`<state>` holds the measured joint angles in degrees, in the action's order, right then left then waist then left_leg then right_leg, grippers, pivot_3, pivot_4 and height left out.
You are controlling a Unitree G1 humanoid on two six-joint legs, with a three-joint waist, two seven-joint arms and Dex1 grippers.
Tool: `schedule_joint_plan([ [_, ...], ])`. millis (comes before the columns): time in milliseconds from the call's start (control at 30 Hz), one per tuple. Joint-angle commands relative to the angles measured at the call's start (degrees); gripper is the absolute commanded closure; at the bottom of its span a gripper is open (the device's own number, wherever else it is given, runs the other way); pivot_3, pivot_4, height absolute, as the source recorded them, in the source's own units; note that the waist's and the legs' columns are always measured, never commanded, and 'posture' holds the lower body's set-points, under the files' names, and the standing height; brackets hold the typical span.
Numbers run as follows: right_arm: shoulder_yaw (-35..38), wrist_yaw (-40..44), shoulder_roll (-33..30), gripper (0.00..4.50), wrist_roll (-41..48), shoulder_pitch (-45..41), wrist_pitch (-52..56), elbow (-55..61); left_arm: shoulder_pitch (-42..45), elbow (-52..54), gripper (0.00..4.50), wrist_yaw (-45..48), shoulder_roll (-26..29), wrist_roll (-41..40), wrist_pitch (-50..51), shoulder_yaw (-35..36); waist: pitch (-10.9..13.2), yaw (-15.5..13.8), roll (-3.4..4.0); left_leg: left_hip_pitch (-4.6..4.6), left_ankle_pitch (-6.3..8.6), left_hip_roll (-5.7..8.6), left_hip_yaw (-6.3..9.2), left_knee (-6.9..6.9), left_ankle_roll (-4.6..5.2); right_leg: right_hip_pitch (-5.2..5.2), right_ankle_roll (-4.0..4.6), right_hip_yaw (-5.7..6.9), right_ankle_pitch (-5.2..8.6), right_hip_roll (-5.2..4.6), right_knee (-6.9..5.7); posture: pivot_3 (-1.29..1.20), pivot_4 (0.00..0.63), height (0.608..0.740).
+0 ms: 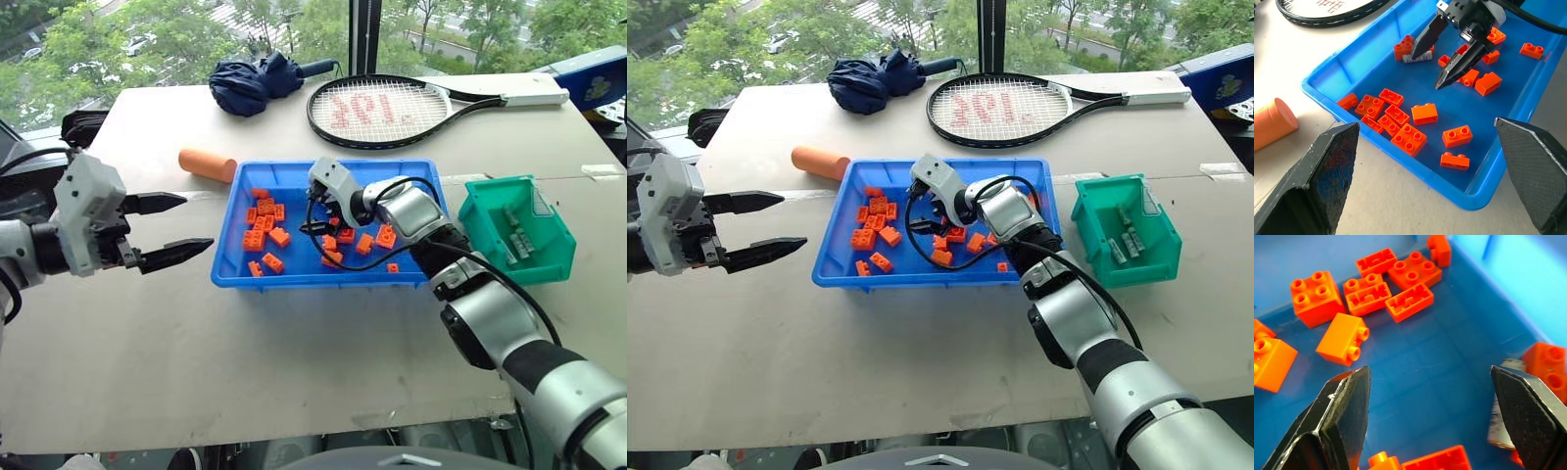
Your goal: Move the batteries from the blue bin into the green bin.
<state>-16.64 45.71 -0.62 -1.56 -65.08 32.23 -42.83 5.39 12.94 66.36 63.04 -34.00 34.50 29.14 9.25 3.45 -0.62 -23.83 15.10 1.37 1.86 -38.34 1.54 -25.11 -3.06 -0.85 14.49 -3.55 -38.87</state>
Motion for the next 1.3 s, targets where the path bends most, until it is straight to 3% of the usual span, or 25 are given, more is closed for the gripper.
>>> schedule_joint_plan([
  [33, 1.6, 0.0, -0.3, 0.61, 0.7, -1.6, -1.5, 0.2, 0.1, 1.2, 0.0, 0.0, 0.1, -1.0, -0.7, 2.6, 0.0, 0.1, 0.0, 0.0, 0.0, 0.0, 0.0, 0.0, 0.0, 0.0, 0.0, 0.0, 0.0, 0.0, 0.0, 0.0, 0.15, 0.74],
  [633, 0.0, -1.0, 2.4, 0.61, -2.5, -3.9, -5.8, -11.3, 1.6, -2.8, 0.0, 1.8, 0.7, 0.5, -3.9, 0.6, 0.0, 0.5, 0.0, 0.02, 0.0, 0.01, 0.0, 0.02, 0.0, 0.0, 0.0, -0.01, 0.0, -0.01, 0.0, 0.0, 0.15, 0.74],
  [733, -0.3, -1.4, 3.0, 1.42, -3.6, -4.6, -7.7, -14.0, 1.4, -2.9, 0.0, 1.9, 0.6, 0.6, -4.2, 0.8, 0.0, 0.5, 0.0, 0.02, 0.0, 0.01, 0.0, 0.02, 0.0, 0.0, 0.0, -0.01, 0.0, -0.01, -0.01, 0.0, 0.15, 0.74],
  [933, -0.3, -1.1, 2.8, 4.36, -4.8, -4.8, -10.2, -15.8, 0.5, -2.8, 0.0, 2.1, 0.3, 0.7, -4.6, 1.3, 0.0, 0.5, 0.0, 0.03, 0.0, 0.0, 0.0, 0.02, 0.0, 0.0, 0.0, -0.02, 0.0, -0.01, -0.01, 0.0, 0.15, 0.74],
  [1167, 2.3, 3.4, -0.6, 4.46, -1.0, -3.4, -6.1, -2.8, 1.5, -2.9, 0.0, 1.8, -0.5, 0.5, -5.0, -0.4, 0.0, 0.4, 0.01, 0.0, 0.0, 0.0, 0.0, 0.02, 0.0, 0.0, 0.0, -0.01, 0.0, -0.02, 0.0, 0.0, 0.15, 0.74],
  [1300, 5.2, 5.0, -7.2, 4.46, 3.1, 4.6, 6.0, 21.5, 2.7, -1.2, 0.0, 0.7, -2.2, -0.7, -4.1, -2.0, 0.0, -0.2, 0.01, -0.02, 0.01, 0.01, 0.06, 0.02, 0.02, 0.0, -0.01, 0.04, 0.0, -0.05, 0.0, 0.0, 0.15, 0.74],
])
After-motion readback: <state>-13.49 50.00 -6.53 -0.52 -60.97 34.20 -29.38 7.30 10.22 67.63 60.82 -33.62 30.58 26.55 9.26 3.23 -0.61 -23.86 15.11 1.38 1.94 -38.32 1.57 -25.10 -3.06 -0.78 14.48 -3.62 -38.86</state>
